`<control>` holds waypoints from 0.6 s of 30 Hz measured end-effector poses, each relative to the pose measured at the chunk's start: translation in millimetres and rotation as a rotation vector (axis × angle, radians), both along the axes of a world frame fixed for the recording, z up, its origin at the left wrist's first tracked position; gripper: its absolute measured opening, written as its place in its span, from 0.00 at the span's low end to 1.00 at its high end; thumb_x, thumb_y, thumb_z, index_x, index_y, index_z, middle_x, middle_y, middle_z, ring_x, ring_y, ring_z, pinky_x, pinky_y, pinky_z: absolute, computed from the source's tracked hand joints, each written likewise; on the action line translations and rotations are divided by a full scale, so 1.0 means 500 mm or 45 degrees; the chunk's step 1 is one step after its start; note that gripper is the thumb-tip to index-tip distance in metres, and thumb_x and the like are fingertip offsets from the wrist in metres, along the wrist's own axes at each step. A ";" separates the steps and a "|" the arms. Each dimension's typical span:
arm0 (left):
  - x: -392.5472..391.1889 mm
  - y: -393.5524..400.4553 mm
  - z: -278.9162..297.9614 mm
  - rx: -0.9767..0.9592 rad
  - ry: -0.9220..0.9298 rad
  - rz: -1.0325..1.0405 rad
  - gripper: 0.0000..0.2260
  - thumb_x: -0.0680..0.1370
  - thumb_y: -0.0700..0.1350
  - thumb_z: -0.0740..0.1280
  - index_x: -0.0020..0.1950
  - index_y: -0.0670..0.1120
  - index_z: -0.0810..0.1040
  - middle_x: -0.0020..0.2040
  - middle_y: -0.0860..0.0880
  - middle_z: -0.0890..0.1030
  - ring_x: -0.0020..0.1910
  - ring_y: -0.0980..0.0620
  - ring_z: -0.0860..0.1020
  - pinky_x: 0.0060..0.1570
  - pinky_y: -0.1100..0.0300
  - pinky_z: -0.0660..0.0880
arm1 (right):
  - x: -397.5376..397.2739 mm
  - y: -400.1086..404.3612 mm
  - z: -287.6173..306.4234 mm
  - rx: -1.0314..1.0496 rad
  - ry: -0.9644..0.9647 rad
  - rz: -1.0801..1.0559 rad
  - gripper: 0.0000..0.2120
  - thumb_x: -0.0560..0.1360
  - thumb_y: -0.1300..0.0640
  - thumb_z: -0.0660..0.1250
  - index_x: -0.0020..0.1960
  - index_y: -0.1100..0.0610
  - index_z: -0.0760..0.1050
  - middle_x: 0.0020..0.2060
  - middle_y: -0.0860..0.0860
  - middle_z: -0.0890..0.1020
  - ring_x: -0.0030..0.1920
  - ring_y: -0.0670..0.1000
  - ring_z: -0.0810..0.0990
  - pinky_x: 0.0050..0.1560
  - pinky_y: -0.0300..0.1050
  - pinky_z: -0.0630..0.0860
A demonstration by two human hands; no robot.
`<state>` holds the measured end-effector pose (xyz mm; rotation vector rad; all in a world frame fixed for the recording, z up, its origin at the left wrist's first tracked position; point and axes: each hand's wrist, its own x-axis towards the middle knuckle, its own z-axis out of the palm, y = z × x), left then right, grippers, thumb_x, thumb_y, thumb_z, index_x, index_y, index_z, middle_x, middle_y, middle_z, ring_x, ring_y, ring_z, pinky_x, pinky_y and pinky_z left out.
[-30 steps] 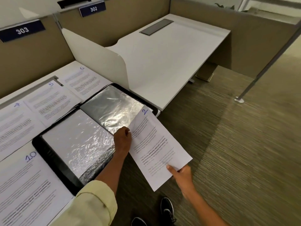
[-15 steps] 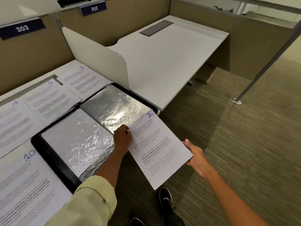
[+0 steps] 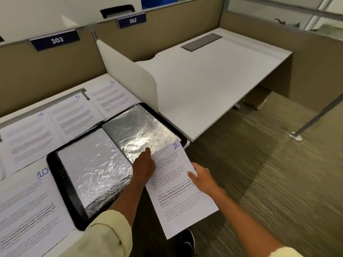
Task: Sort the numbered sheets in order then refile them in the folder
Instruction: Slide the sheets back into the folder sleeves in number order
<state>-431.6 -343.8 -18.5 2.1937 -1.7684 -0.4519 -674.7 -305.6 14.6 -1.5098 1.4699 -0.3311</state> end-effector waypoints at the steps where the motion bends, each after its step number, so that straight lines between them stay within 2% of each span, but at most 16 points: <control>1: -0.004 -0.003 0.002 0.004 -0.023 -0.001 0.13 0.79 0.40 0.57 0.64 0.44 0.67 0.51 0.44 0.78 0.48 0.41 0.79 0.44 0.52 0.72 | 0.008 -0.008 0.002 -0.040 0.010 0.048 0.15 0.84 0.51 0.58 0.70 0.44 0.68 0.54 0.46 0.83 0.46 0.46 0.85 0.44 0.44 0.83; 4: -0.013 -0.014 0.004 -0.023 -0.076 -0.015 0.14 0.80 0.42 0.57 0.66 0.44 0.67 0.52 0.43 0.77 0.47 0.39 0.79 0.44 0.49 0.74 | 0.024 -0.033 -0.009 -0.231 0.168 0.233 0.20 0.85 0.51 0.54 0.75 0.38 0.60 0.48 0.49 0.83 0.41 0.48 0.83 0.43 0.50 0.83; 7: -0.017 -0.030 0.008 -0.063 -0.123 -0.001 0.12 0.81 0.43 0.58 0.64 0.44 0.69 0.53 0.43 0.77 0.46 0.40 0.79 0.42 0.49 0.75 | 0.032 -0.048 -0.011 -0.383 0.375 0.403 0.26 0.83 0.54 0.60 0.76 0.40 0.54 0.39 0.49 0.80 0.33 0.46 0.79 0.36 0.48 0.81; 10: -0.032 -0.043 0.022 -0.136 -0.138 0.008 0.09 0.81 0.45 0.60 0.59 0.44 0.71 0.50 0.45 0.76 0.42 0.42 0.78 0.36 0.53 0.70 | 0.036 -0.051 -0.012 -0.468 0.541 0.523 0.33 0.81 0.51 0.63 0.77 0.43 0.46 0.37 0.48 0.77 0.33 0.47 0.79 0.37 0.48 0.82; 13: -0.049 -0.059 0.036 -0.222 -0.153 0.003 0.06 0.80 0.44 0.62 0.54 0.43 0.73 0.46 0.45 0.76 0.38 0.41 0.77 0.33 0.55 0.66 | 0.039 -0.060 -0.023 -0.510 0.617 0.571 0.36 0.79 0.48 0.65 0.78 0.46 0.46 0.36 0.48 0.76 0.32 0.47 0.79 0.38 0.50 0.83; 18: -0.068 -0.071 0.054 -0.338 -0.127 0.016 0.05 0.80 0.44 0.64 0.47 0.43 0.74 0.42 0.47 0.75 0.34 0.45 0.76 0.32 0.56 0.69 | 0.044 -0.081 -0.023 -0.488 0.637 0.622 0.35 0.79 0.45 0.65 0.77 0.49 0.48 0.39 0.50 0.79 0.34 0.47 0.80 0.40 0.49 0.82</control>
